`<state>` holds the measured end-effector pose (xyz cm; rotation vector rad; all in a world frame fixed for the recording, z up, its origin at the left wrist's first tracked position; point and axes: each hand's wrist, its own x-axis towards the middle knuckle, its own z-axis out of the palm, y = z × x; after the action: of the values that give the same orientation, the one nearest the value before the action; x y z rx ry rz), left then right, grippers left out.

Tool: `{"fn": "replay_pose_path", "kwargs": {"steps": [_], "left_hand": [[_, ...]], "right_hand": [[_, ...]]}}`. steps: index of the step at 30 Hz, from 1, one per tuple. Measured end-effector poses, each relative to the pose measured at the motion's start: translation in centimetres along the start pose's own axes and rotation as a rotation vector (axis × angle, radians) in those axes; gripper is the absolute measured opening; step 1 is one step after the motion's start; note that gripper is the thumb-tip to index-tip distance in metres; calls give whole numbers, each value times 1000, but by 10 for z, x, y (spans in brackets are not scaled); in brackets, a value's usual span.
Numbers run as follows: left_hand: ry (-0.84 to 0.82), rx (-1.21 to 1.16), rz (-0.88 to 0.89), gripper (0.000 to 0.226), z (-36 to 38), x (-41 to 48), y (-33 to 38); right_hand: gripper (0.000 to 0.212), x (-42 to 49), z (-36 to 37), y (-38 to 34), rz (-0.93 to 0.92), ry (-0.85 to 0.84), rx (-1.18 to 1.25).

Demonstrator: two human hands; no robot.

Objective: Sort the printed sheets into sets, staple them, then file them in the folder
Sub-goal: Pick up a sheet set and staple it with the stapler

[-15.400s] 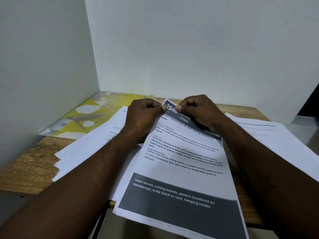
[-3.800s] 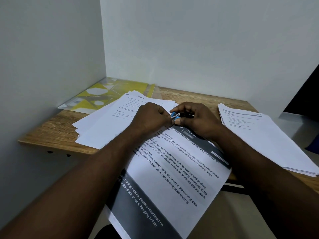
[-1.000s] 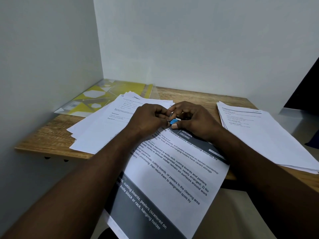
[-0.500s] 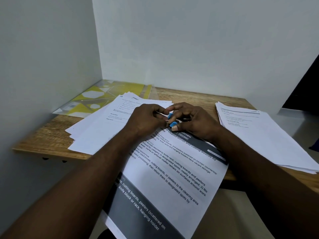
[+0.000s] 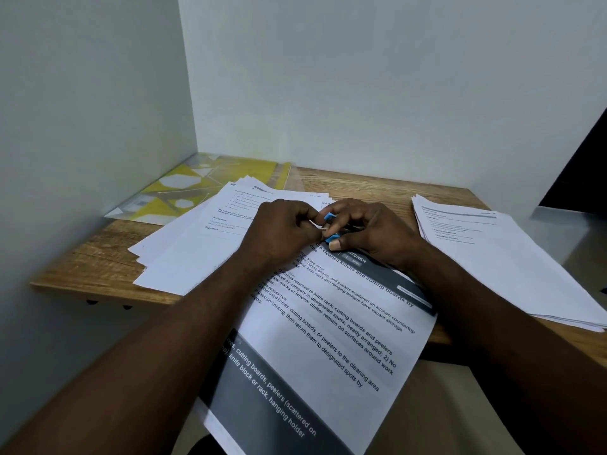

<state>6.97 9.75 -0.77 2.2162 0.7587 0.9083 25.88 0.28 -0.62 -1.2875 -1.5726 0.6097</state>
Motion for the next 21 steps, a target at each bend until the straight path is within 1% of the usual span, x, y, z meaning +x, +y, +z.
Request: {"fn": "replay_pose_path", "kwargs": {"steps": [6,8,10,12,15,18,21], "left_hand": [[-29,3,-1,27,-1,2,-1],[-23,20,4,21,1,3,-2],[-7,30,3,10,2,4,-3],[1,27,-14,8,2,5,-3],[-4,-18,-40,13,2,6,-3],[-8,-81,-61,7,2,7,-5],[-14,-142,-90,8,1,6,-5]], "right_hand": [[36,0,-2,0,0,-33,-38],[36,0,-3,1,14,-46,-26],[35,-1,-2,0,26,-95,-55],[34,-3,-2,-1,37,-125,-90],[34,-4,-3,-3,40,-90,-68],[43,-3,-3,-4,28,-65,-16],[45,-2,-5,-5,51,-17,91]]}}
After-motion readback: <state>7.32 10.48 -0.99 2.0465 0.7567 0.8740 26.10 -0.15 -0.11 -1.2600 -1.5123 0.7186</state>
